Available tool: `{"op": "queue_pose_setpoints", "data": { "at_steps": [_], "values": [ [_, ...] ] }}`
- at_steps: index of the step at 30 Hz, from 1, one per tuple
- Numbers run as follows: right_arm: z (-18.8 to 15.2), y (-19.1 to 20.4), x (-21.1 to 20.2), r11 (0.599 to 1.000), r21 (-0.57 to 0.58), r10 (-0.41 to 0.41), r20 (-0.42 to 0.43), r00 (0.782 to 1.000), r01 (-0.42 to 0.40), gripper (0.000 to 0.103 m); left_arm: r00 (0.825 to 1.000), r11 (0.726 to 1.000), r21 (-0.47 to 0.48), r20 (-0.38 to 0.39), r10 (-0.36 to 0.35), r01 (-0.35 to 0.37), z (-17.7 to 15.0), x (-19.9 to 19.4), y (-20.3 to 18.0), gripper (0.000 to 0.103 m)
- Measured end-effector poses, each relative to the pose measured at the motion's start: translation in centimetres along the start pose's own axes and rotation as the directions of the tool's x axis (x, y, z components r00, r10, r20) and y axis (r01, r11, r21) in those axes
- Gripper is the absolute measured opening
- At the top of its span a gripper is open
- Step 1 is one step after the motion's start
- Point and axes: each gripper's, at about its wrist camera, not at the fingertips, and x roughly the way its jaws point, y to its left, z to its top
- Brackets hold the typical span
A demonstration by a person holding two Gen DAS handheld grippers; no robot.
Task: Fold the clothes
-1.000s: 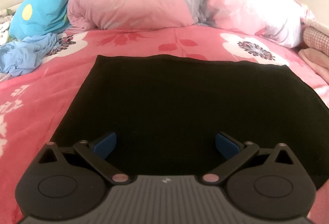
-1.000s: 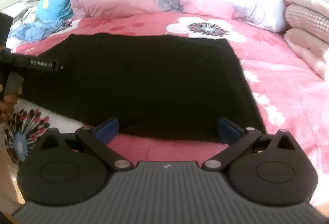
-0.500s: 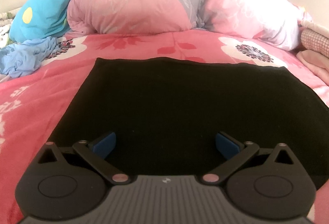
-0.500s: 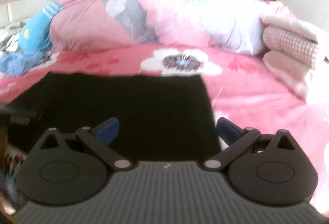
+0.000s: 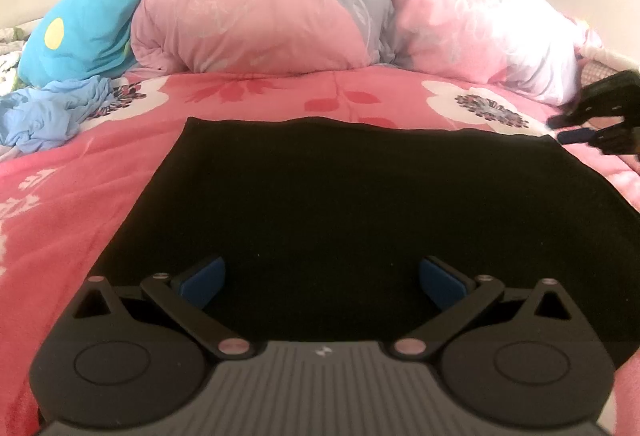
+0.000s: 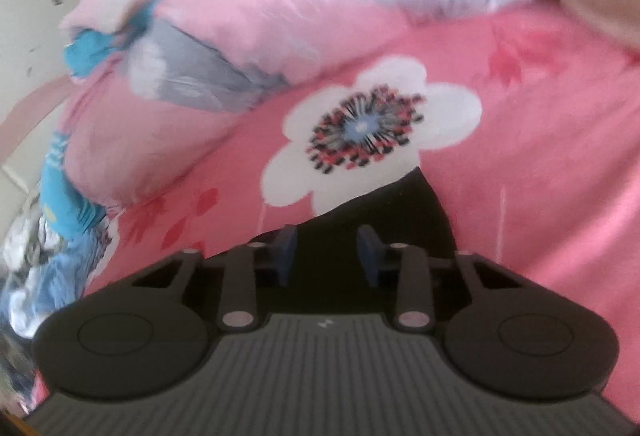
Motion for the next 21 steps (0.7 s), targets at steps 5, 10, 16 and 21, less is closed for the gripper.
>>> {"op": "queue_pose_setpoints", "data": {
  "at_steps": [5, 10, 16, 21],
  "values": [
    [1.8, -3.7, 4.5, 0.994, 0.077, -0.071, -0.055, 0.996, 0.076, 0.000, 1.000, 1.000, -0.001, 0.005, -0.003, 0.003, -0.1, 0.0, 0.1, 0.103],
    [3.4, -3.3, 3.7, 0.991, 0.080, -0.109, -0.012, 0.994, 0.109, 0.005, 1.000, 1.000, -0.004, 0.011, -0.007, 0.007, -0.1, 0.0, 0.2, 0.103],
    [1.0, 3.2, 5.9, 0.990, -0.127, 0.036, -0.170, 0.985, -0.058, 0.005, 1.000, 1.000, -0.007, 0.020, -0.013, 0.013, -0.2, -0.1, 0.3, 0.103],
    [1.7, 3.7, 11.1, 0.990, -0.129, -0.072, -0.167, 0.983, 0.051, 0.000, 0.999, 1.000, -0.012, 0.029, -0.021, 0.021, -0.3, -0.2, 0.4, 0.103]
  ]
}}
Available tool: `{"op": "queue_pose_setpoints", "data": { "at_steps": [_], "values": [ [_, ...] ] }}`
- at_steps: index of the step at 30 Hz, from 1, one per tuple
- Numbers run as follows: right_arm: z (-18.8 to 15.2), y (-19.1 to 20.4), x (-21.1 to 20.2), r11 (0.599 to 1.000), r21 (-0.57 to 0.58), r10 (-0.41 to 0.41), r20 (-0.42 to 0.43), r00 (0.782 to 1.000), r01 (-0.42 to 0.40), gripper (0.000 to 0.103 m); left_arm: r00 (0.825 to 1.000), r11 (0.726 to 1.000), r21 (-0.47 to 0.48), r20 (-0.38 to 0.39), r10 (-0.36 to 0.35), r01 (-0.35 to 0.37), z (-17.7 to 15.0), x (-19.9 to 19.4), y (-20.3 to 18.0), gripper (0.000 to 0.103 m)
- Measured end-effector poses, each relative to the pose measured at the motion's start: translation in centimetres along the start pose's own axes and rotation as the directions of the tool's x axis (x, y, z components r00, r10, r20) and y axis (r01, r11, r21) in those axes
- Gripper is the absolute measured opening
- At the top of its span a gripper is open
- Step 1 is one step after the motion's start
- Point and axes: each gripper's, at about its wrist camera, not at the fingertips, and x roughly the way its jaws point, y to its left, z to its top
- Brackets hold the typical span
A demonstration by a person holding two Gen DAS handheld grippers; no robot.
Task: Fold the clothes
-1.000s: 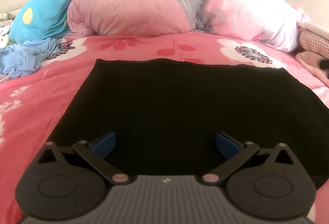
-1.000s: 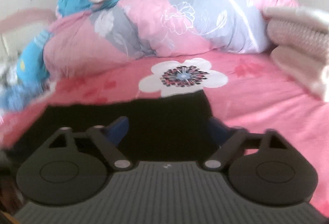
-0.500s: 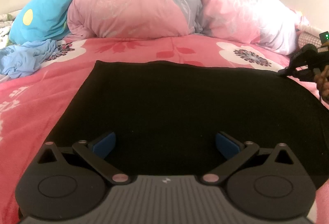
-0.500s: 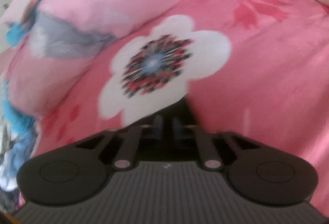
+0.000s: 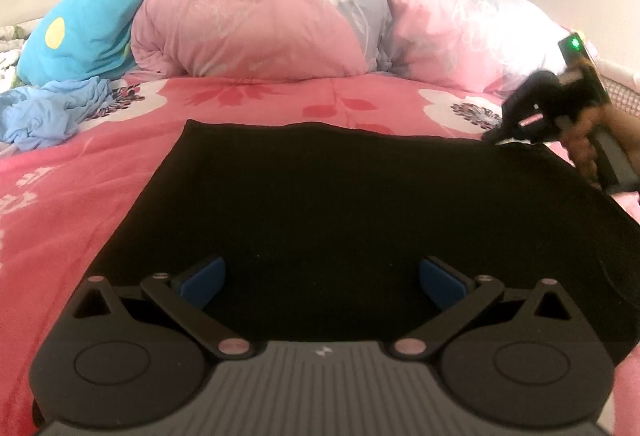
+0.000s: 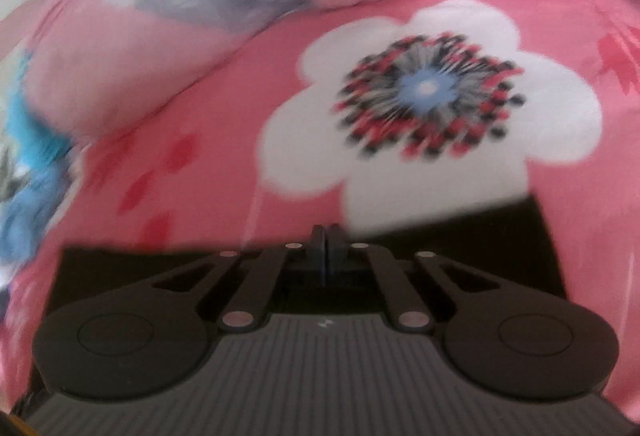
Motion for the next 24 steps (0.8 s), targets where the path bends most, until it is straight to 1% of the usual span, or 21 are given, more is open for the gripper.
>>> {"op": "queue_pose_setpoints", "data": {
  "at_steps": [1, 2, 3, 5, 6, 7, 8, 10, 12, 13, 14, 16, 18, 19, 20, 22, 23, 24],
  "values": [
    [0.6, -0.2, 0.2, 0.999, 0.030, -0.020, 0.021, 1.000, 0.019, 0.000, 1.000, 1.000, -0.001, 0.001, -0.001, 0.001, 0.0, 0.0, 0.0, 0.103],
    [0.9, 0.3, -0.1, 0.999, 0.031, -0.041, 0.036, 0.999, 0.039, 0.002, 1.000, 1.000, -0.002, 0.002, -0.002, 0.002, 0.0, 0.0, 0.0, 0.103],
    [0.9, 1.3, -0.7, 1.000, -0.001, -0.031, 0.046, 0.998, 0.031, 0.006, 1.000, 1.000, -0.003, 0.004, -0.003, 0.003, -0.1, -0.1, 0.0, 0.103],
    [0.8, 3.2, -1.8, 0.998, -0.063, -0.001, 0.057, 0.998, 0.004, 0.006, 1.000, 1.000, -0.004, 0.007, -0.004, 0.004, -0.1, -0.1, 0.0, 0.103],
    [0.6, 4.2, -2.0, 0.996, -0.082, 0.050, 0.031, 0.998, -0.047, 0.006, 1.000, 1.000, -0.005, 0.009, -0.005, 0.005, -0.1, -0.1, 0.0, 0.103],
    [0.1, 5.1, -1.6, 0.991, -0.091, 0.100, -0.013, 0.995, -0.100, 0.006, 1.000, 1.000, -0.006, 0.009, -0.006, 0.006, -0.1, -0.1, 0.0, 0.103],
    [-0.3, 6.1, -1.2, 0.983, -0.099, 0.149, -0.057, 0.987, -0.154, 0.007, 1.000, 1.000, -0.008, 0.010, -0.008, 0.008, -0.1, -0.1, 0.1, 0.103],
    [-1.2, 7.8, -0.2, 0.964, -0.104, 0.231, -0.141, 0.963, -0.246, 0.010, 1.000, 1.000, -0.010, 0.012, -0.010, 0.011, -0.2, -0.1, 0.1, 0.103],
    [-1.8, 8.7, 2.2, 0.966, -0.090, 0.223, -0.194, 0.955, -0.243, 0.010, 1.000, 1.000, -0.012, 0.014, -0.013, 0.013, -0.2, -0.2, 0.1, 0.103],
    [-1.9, 8.9, 3.5, 0.974, -0.082, 0.194, -0.194, 0.962, -0.213, 0.008, 1.000, 1.000, -0.013, 0.015, -0.014, 0.014, -0.2, -0.2, 0.1, 0.103],
    [-1.7, 8.8, 4.1, 0.978, -0.067, 0.182, -0.169, 0.969, -0.196, 0.006, 1.000, 1.000, -0.014, 0.016, -0.015, 0.015, -0.2, -0.2, 0.1, 0.103],
    [-0.9, 8.6, 4.4, 0.990, -0.038, 0.135, -0.093, 0.986, -0.139, 0.006, 1.000, 1.000, -0.015, 0.018, -0.017, 0.017, -0.2, -0.2, 0.2, 0.103],
    [-0.4, 8.9, 3.8, 0.995, -0.031, 0.094, -0.050, 0.994, -0.095, 0.012, 1.000, 1.000, -0.017, 0.020, -0.019, 0.019, -0.2, -0.2, 0.2, 0.103],
    [-0.2, 9.2, 3.5, 0.995, -0.030, 0.090, -0.036, 0.995, -0.091, 0.012, 1.000, 1.000, -0.018, 0.021, -0.020, 0.020, -0.3, -0.2, 0.2, 0.103],
    [-0.2, 9.7, 3.1, 0.990, -0.036, 0.137, -0.045, 0.990, -0.139, 0.012, 1.000, 1.000, -0.019, 0.022, -0.021, 0.021, -0.3, -0.2, 0.2, 0.103],
    [-0.7, 11.2, 2.5, 0.964, -0.055, 0.254, -0.096, 0.962, -0.260, 0.013, 0.999, 1.000, -0.020, 0.023, -0.022, 0.022, -0.3, -0.2, 0.2, 0.103],
    [-1.1, 12.1, 2.5, 0.947, -0.066, 0.304, -0.132, 0.944, -0.314, 0.017, 0.999, 1.000, -0.020, 0.024, -0.022, 0.023, -0.3, -0.2, 0.2, 0.103],
    [-1.4, 13.2, 2.8, 0.925, -0.074, 0.356, -0.178, 0.917, -0.373, 0.021, 0.999, 1.000, -0.021, 0.024, -0.023, 0.023, -0.4, -0.2, 0.3, 0.103]
  ]
}}
